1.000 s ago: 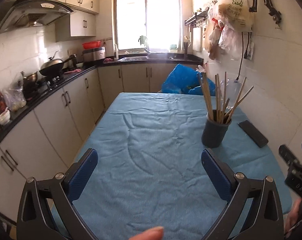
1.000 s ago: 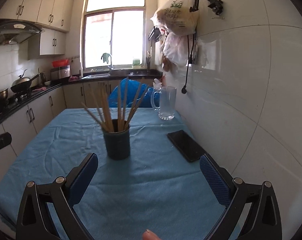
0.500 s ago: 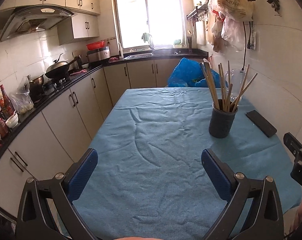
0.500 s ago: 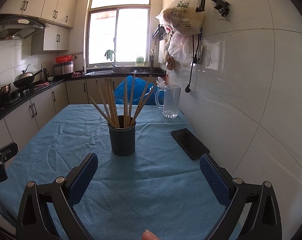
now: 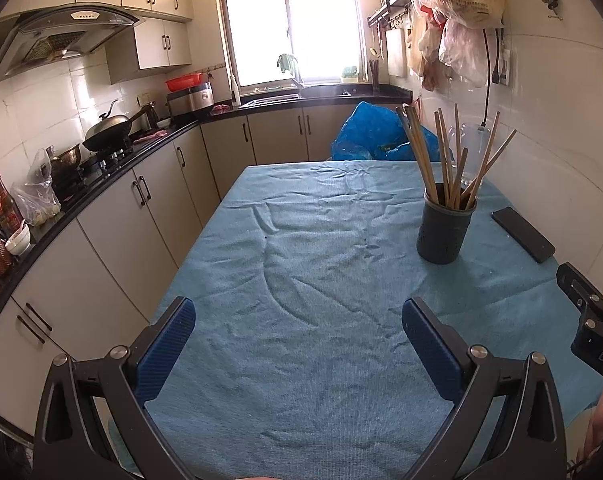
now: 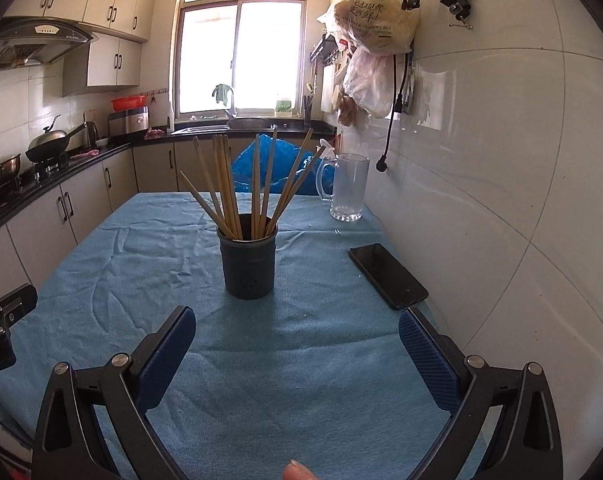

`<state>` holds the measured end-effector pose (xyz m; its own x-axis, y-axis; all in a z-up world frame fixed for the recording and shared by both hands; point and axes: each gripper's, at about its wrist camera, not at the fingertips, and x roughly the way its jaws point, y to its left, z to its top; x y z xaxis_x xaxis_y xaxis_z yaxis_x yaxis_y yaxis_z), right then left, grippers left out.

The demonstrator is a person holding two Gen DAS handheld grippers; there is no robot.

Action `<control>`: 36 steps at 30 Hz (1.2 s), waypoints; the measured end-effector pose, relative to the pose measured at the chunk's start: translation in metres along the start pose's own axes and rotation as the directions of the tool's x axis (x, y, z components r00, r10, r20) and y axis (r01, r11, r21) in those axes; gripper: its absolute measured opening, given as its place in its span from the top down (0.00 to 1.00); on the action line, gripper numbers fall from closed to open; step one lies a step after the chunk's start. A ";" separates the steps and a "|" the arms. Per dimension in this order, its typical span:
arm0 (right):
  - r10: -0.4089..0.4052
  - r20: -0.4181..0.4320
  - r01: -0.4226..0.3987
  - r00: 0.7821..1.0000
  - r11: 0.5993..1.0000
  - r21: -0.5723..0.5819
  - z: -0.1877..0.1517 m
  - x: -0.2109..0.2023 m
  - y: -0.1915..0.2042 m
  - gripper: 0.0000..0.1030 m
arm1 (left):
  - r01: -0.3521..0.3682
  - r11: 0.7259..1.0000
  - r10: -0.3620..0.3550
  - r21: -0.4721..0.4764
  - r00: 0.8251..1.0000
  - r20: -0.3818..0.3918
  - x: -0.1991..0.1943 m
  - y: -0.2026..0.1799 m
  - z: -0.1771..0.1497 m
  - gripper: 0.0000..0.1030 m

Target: Organize utensils

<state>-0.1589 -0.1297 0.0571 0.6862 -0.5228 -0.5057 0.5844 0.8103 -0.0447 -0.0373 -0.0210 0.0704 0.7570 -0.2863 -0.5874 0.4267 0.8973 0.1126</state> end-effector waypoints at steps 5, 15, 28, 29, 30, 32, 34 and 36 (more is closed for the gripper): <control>0.001 -0.016 -0.001 1.000 1.000 -0.009 -0.002 0.004 0.003 0.00 | 0.000 1.000 0.000 -0.006 1.000 -0.003 0.002 0.002 -0.002 0.00; -0.006 -0.037 0.005 0.999 0.999 -0.032 -0.003 0.009 0.011 0.00 | 0.010 1.000 -0.010 -0.017 1.000 -0.014 0.007 0.007 -0.005 0.00; -0.009 -0.039 0.008 0.999 0.999 -0.046 -0.003 0.008 0.016 0.00 | 0.016 0.999 -0.016 -0.028 1.000 -0.010 0.006 0.011 -0.007 0.00; -0.009 -0.038 0.007 0.999 0.999 -0.046 -0.003 0.008 0.016 0.00 | 0.017 0.999 -0.017 -0.028 1.000 -0.010 0.006 0.011 -0.007 0.00; -0.010 -0.038 0.008 0.999 0.999 -0.046 -0.003 0.008 0.016 0.00 | 0.018 0.999 -0.018 -0.028 1.000 -0.009 0.006 0.010 -0.007 0.00; -0.009 -0.039 0.007 0.999 0.999 -0.046 -0.003 0.008 0.016 0.00 | 0.020 0.999 -0.020 -0.028 1.000 -0.008 0.005 0.009 -0.008 0.00; -0.010 -0.039 0.008 0.999 0.999 -0.046 -0.003 0.007 0.017 0.00 | 0.020 0.999 -0.020 -0.028 1.000 -0.006 0.003 0.009 -0.008 0.00; -0.009 -0.038 0.008 0.999 0.999 -0.046 -0.003 0.007 0.017 0.00 | 0.021 0.999 -0.021 -0.030 1.000 -0.004 0.002 0.009 -0.008 0.00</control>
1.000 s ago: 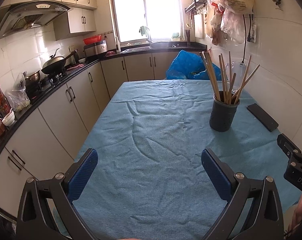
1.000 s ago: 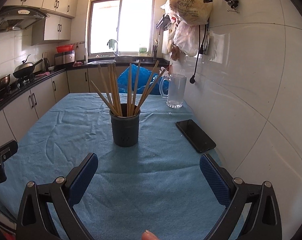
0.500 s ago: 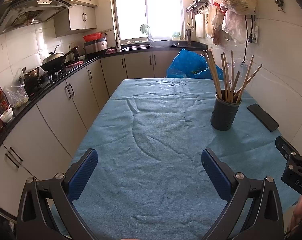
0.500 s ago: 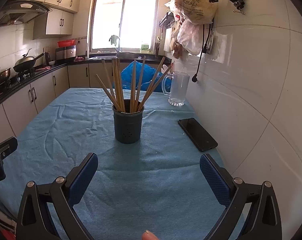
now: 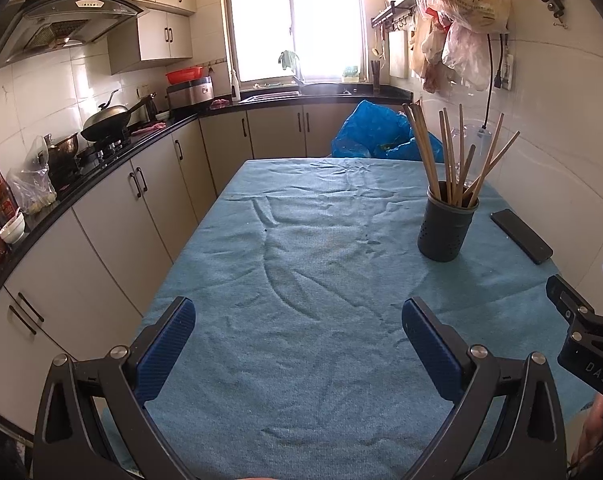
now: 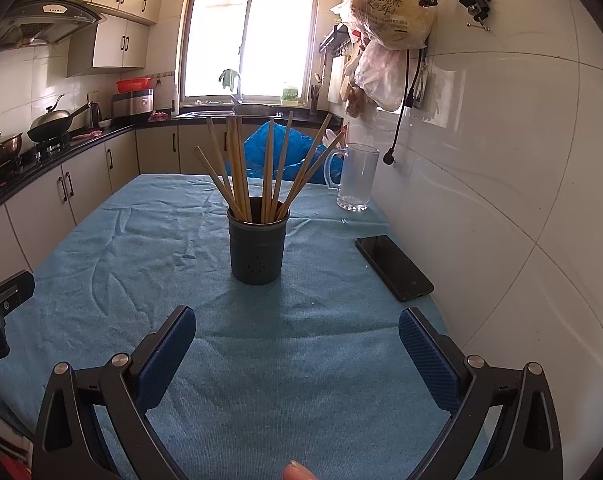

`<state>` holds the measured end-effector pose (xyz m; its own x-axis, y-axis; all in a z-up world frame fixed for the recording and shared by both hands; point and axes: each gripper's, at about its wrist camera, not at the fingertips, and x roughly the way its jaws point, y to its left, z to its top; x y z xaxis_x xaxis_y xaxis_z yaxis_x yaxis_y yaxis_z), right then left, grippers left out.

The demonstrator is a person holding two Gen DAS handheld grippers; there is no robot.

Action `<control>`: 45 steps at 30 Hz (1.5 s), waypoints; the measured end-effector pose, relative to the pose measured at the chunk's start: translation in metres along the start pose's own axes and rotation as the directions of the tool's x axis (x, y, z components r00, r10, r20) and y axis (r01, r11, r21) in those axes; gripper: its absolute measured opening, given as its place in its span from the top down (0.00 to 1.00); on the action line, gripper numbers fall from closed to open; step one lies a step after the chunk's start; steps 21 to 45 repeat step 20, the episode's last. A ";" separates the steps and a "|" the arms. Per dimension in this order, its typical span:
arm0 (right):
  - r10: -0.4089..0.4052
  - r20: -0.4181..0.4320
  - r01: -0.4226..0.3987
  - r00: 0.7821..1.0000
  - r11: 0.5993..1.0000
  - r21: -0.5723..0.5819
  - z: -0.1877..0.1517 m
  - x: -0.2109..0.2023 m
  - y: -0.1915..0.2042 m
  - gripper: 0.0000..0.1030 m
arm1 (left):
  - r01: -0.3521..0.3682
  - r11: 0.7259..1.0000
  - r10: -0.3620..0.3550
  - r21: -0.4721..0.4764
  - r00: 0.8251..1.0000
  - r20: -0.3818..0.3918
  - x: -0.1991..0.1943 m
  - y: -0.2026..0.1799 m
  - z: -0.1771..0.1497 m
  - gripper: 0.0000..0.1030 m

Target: Organize utensils

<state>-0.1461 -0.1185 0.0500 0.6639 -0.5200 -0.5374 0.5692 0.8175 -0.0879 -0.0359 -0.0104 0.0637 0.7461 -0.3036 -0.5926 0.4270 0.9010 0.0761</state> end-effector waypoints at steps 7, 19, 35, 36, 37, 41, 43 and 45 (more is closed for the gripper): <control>0.003 0.000 -0.003 1.000 1.000 -0.001 -0.002 -0.002 0.000 0.00 | -0.002 1.000 0.002 0.002 1.000 0.001 -0.001 0.000 0.000 0.00; 0.024 -0.026 -0.023 0.999 1.000 0.016 -0.003 0.009 -0.005 0.00 | -0.021 1.000 0.021 -0.017 1.000 -0.006 0.003 0.000 0.005 0.00; 0.023 -0.041 -0.022 0.999 0.999 0.031 -0.003 0.016 -0.009 0.00 | -0.025 0.999 0.024 -0.027 0.999 -0.026 0.010 0.002 0.007 0.00; 0.023 -0.041 -0.022 0.999 0.999 0.031 -0.003 0.016 -0.009 0.00 | -0.025 0.999 0.024 -0.027 0.999 -0.026 0.010 0.002 0.007 0.00; 0.023 -0.041 -0.022 0.999 0.999 0.031 -0.003 0.016 -0.009 0.00 | -0.025 0.999 0.024 -0.027 0.999 -0.026 0.010 0.002 0.007 0.00; 0.023 -0.041 -0.022 0.999 0.999 0.031 -0.003 0.016 -0.009 0.00 | -0.025 0.999 0.024 -0.027 0.999 -0.026 0.010 0.002 0.007 0.00; 0.023 -0.041 -0.022 0.999 0.999 0.031 -0.003 0.016 -0.009 0.00 | -0.025 0.999 0.024 -0.027 0.999 -0.026 0.010 0.002 0.007 0.00; 0.023 -0.041 -0.022 0.999 0.999 0.031 -0.003 0.016 -0.009 0.00 | -0.025 0.999 0.024 -0.027 0.999 -0.026 0.010 0.002 0.007 0.00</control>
